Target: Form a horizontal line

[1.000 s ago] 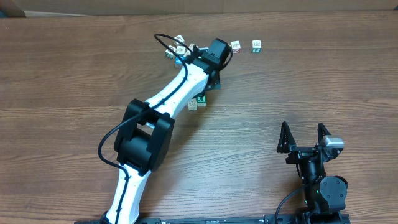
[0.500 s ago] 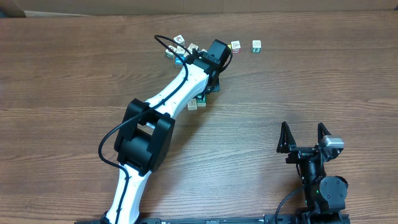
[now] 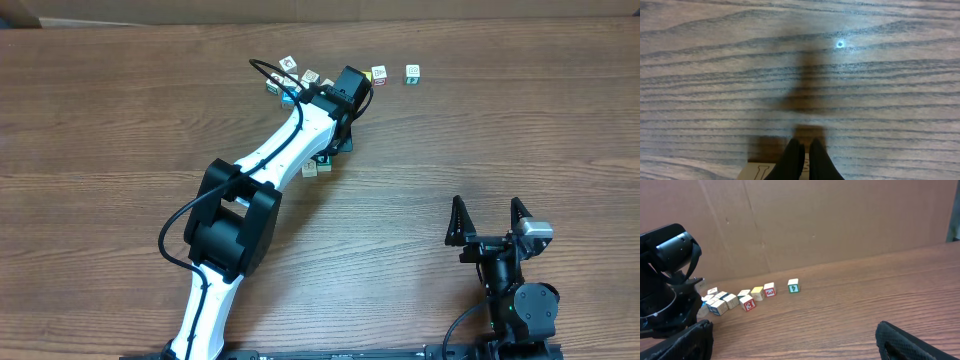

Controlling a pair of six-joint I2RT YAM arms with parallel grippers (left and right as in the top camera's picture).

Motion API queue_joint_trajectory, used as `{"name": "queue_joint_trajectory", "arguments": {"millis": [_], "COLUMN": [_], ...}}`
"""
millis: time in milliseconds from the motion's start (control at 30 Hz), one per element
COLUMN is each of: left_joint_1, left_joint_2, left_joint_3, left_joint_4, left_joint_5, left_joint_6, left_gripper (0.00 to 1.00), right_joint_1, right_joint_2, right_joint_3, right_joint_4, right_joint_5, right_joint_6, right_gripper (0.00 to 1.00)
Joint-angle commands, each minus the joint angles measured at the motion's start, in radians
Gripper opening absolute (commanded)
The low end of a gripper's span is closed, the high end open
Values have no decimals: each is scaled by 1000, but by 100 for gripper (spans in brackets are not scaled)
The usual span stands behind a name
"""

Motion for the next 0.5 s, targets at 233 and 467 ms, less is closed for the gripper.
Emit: {"name": "queue_joint_trajectory", "arguments": {"millis": [233, 467], "left_joint_1": [-10, -9], "left_joint_2": [-34, -34], "left_joint_3": [-16, -16], "left_joint_4": [-16, 11], "left_joint_5": [10, 9], "left_joint_6": [-14, -14], "left_gripper": [4, 4], "right_joint_1": [-3, -3], "right_joint_2": [-10, -10], "right_joint_3": [-14, -14], "right_joint_4": [4, 4], "right_joint_5": [-1, -1], "right_joint_6": [-5, -5], "right_gripper": [100, 100]}}
